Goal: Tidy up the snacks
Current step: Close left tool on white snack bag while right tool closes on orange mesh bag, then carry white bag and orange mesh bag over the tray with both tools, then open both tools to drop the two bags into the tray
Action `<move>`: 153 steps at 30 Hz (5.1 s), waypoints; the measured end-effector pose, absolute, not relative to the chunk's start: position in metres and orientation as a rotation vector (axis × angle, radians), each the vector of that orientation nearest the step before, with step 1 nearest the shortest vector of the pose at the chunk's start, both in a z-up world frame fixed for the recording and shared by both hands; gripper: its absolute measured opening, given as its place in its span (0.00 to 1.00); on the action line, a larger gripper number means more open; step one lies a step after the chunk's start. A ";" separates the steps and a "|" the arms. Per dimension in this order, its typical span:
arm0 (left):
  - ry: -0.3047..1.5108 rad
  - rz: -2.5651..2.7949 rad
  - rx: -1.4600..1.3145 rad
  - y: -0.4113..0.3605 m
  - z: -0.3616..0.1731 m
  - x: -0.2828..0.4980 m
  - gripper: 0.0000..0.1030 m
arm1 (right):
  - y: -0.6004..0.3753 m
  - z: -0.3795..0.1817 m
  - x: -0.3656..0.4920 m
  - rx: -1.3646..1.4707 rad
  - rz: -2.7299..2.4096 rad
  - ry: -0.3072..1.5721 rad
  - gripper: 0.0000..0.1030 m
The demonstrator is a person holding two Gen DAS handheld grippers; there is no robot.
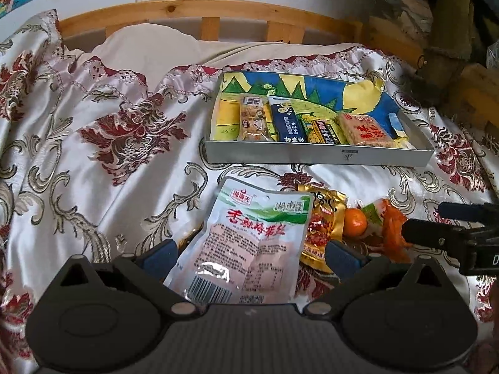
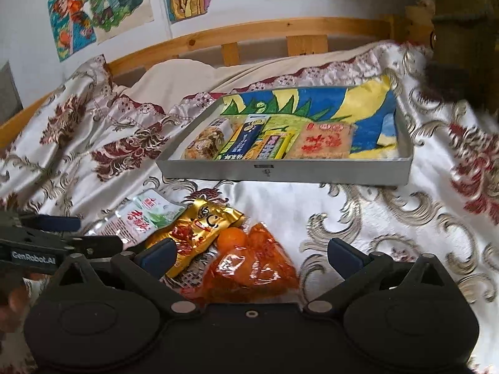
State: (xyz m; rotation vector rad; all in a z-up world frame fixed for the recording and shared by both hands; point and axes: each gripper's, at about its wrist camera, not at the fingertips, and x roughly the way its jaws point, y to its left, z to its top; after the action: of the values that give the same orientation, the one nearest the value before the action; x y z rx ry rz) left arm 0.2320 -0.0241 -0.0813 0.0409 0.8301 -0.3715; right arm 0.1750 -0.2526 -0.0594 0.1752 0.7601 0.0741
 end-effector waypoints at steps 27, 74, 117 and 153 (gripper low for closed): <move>0.977 -0.340 0.106 -0.026 -0.096 0.255 0.80 | -0.239 -0.087 0.188 0.147 0.077 0.811 0.95; 1.013 -0.411 -0.399 -0.003 -0.067 0.231 0.43 | -0.238 -0.046 0.162 0.142 0.148 0.679 0.67; 0.794 -0.369 -0.406 -0.170 -0.082 0.389 0.45 | -0.378 -0.060 0.282 0.071 -0.092 0.514 0.68; 0.438 -0.265 -0.242 -0.107 0.032 0.269 0.99 | -0.333 0.034 0.188 0.085 -0.092 0.202 0.99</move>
State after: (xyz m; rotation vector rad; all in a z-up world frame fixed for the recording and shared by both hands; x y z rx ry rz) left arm 0.2686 -0.1071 0.0319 -0.2422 0.4378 -0.2654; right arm 0.1881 -0.3332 0.0337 0.0847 0.2024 -0.0923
